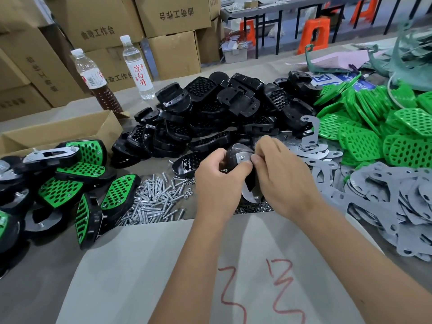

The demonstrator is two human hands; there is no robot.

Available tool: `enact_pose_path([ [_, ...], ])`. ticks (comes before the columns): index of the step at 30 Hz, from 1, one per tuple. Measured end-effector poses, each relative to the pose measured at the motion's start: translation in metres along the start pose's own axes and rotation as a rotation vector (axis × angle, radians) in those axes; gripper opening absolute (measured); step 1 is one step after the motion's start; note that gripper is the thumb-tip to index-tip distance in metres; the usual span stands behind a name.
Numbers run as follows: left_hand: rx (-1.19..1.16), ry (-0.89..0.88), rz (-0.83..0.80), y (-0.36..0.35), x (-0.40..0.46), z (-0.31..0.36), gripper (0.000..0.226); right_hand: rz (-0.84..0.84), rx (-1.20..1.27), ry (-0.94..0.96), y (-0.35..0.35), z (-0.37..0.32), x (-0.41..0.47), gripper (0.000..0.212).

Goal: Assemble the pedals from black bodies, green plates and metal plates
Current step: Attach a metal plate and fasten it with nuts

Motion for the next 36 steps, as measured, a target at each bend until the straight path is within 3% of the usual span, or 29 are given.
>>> enact_pose_path([
  [6, -0.01, 0.032, -0.01, 0.0, 0.0015, -0.0007, 0.042, 0.026, -0.031, -0.035, 0.0006, 0.0013, 0.0018, 0.034],
  [11, -0.065, 0.062, 0.022, 0.0055, 0.0035, -0.0038, 0.041, -0.056, -0.086, 0.027, -0.0028, -0.0012, -0.0022, 0.03],
  [14, -0.065, 0.07, 0.004, 0.0041, 0.0021, -0.0032, 0.039, 0.009, -0.047, -0.019, -0.0017, 0.0013, 0.0, 0.038],
  [17, -0.084, 0.086, 0.002, 0.003, 0.002, -0.0028, 0.04, 0.044, 0.112, 0.031, 0.0002, 0.0016, -0.0014, 0.008],
  [21, -0.106, 0.098, 0.01, 0.0041, 0.0022, -0.0034, 0.04, -0.025, 0.244, 0.083, -0.0027, -0.0007, -0.0009, 0.028],
  [30, -0.127, 0.129, -0.013, 0.0025, 0.0025, -0.0063, 0.044, -0.052, 0.194, 0.069, -0.0049, 0.0023, 0.004, 0.03],
  [36, -0.175, 0.171, 0.01, 0.004, 0.0022, -0.0089, 0.038, -0.052, 0.246, 0.143, -0.001, 0.0005, 0.0006, 0.044],
])
Point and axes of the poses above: each hand's wrist, its own x-axis towards the middle knuckle, its own y-axis out of the back of the hand, z = x × y, the point moved 3 cm from there along x, towards the middle knuckle, and after that the axes turned 11 degrees about -y, right-handed, at the moved point
